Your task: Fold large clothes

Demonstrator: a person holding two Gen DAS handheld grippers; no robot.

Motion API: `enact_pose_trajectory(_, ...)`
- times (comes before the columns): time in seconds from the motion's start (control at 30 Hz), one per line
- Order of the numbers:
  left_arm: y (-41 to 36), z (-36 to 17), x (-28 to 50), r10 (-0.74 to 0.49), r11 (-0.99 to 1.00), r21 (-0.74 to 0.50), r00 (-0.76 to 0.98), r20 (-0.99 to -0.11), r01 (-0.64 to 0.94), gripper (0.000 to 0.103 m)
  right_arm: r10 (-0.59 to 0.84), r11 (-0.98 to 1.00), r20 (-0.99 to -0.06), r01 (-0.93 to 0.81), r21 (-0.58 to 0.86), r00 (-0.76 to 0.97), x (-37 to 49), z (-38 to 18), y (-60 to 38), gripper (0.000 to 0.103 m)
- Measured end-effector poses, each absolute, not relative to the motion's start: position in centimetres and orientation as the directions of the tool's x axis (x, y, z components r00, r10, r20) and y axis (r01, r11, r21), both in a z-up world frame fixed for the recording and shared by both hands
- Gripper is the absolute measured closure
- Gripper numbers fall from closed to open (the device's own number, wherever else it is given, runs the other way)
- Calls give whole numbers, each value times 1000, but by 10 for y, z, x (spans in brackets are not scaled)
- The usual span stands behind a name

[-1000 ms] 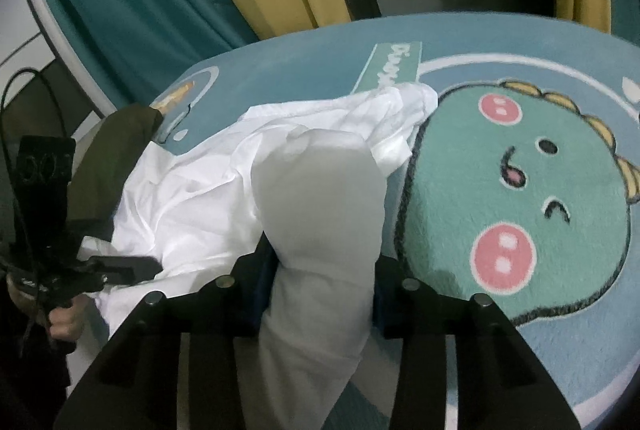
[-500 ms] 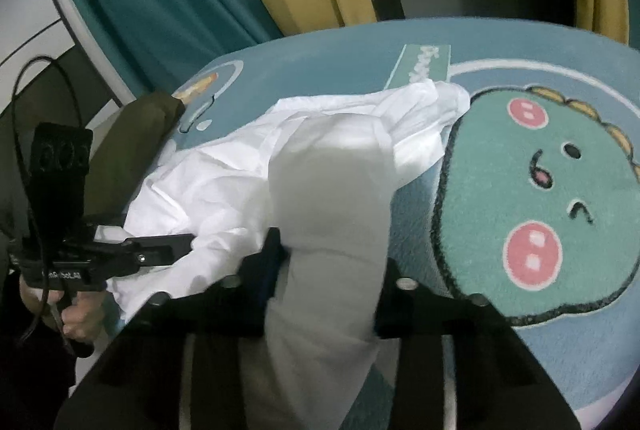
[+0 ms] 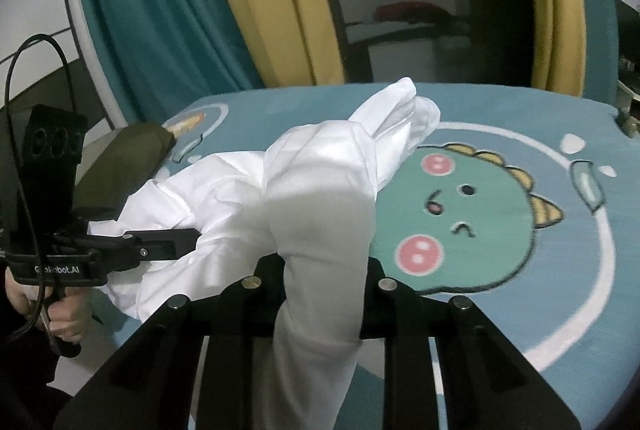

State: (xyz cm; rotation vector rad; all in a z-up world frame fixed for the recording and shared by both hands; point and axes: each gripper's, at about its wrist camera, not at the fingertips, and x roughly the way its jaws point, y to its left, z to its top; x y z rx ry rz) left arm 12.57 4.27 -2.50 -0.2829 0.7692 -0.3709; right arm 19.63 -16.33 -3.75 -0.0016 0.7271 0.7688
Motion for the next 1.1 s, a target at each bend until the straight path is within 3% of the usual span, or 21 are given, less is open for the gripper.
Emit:
enact_pose_trajectory(0.5, 19, -2, 123, -443, 893, -352, 681, -584, 279, 82, 639, 742, -542, -624, 245, 546, 186, -9, -194, 82)
enact_pose_trajectory(1.1, 112, 36, 90, -226, 956, -276, 851, -473, 101, 81, 722, 630, -449, -769, 112, 526, 192, 53, -78, 82)
